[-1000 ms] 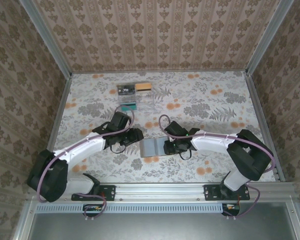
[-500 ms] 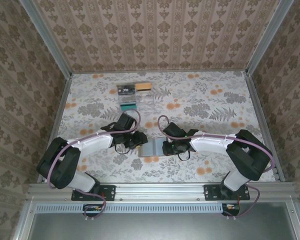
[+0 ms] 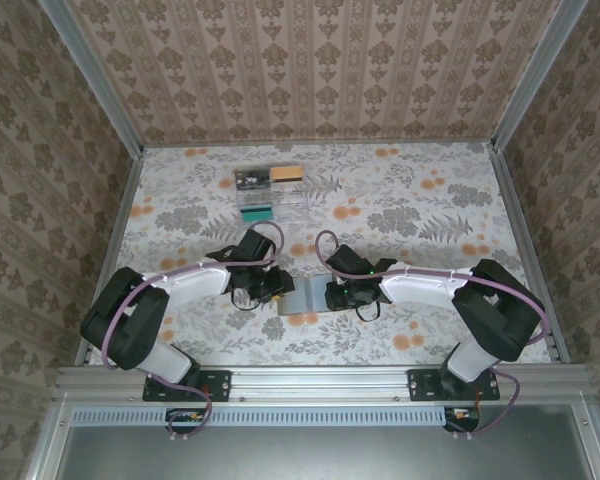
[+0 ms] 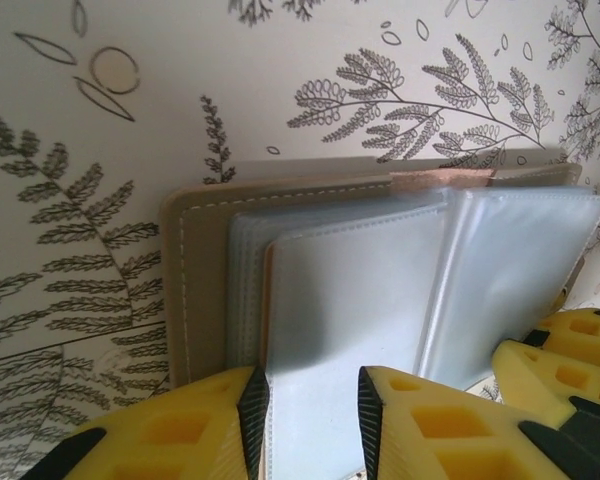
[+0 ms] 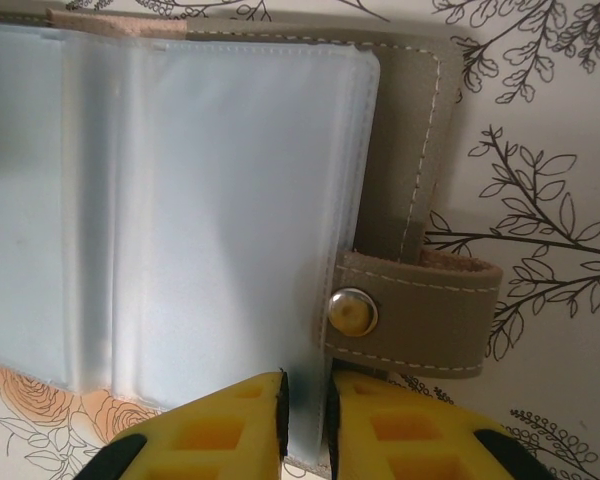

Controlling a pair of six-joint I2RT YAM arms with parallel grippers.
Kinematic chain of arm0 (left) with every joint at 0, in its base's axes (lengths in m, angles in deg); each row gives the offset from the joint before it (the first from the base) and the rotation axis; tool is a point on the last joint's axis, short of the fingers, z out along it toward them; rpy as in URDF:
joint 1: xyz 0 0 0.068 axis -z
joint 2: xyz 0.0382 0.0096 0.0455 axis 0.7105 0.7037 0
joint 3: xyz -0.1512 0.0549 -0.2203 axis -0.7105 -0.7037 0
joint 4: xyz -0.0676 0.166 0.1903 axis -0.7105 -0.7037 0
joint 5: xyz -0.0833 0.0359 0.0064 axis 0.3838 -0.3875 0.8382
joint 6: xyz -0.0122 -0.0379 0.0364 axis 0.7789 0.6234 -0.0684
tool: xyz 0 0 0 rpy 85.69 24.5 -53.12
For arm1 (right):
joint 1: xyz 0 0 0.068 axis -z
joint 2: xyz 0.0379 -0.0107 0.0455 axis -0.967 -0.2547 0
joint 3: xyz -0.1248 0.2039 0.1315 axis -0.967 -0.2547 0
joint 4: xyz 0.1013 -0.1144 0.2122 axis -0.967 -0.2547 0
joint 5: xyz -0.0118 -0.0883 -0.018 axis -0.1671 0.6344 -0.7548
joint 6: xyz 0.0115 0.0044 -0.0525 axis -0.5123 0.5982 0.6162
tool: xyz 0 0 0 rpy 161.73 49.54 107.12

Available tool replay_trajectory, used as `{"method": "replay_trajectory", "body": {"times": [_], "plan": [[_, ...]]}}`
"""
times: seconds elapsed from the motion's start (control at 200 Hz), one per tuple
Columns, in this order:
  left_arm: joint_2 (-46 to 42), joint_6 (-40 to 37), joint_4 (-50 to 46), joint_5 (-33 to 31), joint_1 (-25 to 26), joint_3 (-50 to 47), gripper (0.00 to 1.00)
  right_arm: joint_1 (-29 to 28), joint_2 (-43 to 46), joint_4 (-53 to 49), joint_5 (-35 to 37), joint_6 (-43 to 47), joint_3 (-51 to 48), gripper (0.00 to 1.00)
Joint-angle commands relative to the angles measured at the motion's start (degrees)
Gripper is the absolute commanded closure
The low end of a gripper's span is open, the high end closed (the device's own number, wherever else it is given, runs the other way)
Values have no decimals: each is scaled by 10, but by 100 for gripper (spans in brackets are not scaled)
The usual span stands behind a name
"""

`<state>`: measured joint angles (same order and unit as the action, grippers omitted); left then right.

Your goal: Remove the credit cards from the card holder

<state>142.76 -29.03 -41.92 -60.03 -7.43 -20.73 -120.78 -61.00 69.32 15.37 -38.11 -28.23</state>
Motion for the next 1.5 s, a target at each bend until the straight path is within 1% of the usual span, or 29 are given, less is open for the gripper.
{"method": "replay_trajectory", "body": {"times": [0.0, 0.175, 0.435, 0.825, 0.95, 1.11, 1.235, 1.325, 1.495], "plan": [[23, -10, 14, 26, 5, 11, 63, -3, -12, -7, 13, -9, 1, 79], [26, -12, 50, 53, 8, 15, 56, -3, -10, -7, 14, -10, -1, 79], [39, -17, 71, 78, 16, 35, 50, -3, -8, -8, 16, -10, -1, 78], [50, -29, 104, 106, 31, 63, 50, -3, 13, -12, 32, -16, -8, 76], [71, -27, 115, 120, 34, 87, 51, 1, 44, -19, 57, -22, -12, 72], [111, -32, 108, 137, 44, 124, 52, 20, 91, -30, 83, -32, -25, 72], [124, -34, 100, 137, 50, 138, 50, 37, 108, -31, 78, -33, -36, 71], [111, -41, 87, 129, 47, 137, 45, 40, 128, -31, 66, -28, -34, 70], [55, -49, 45, 83, 30, 106, 50, 40, 116, -6, 10, -18, -16, 70]]}}
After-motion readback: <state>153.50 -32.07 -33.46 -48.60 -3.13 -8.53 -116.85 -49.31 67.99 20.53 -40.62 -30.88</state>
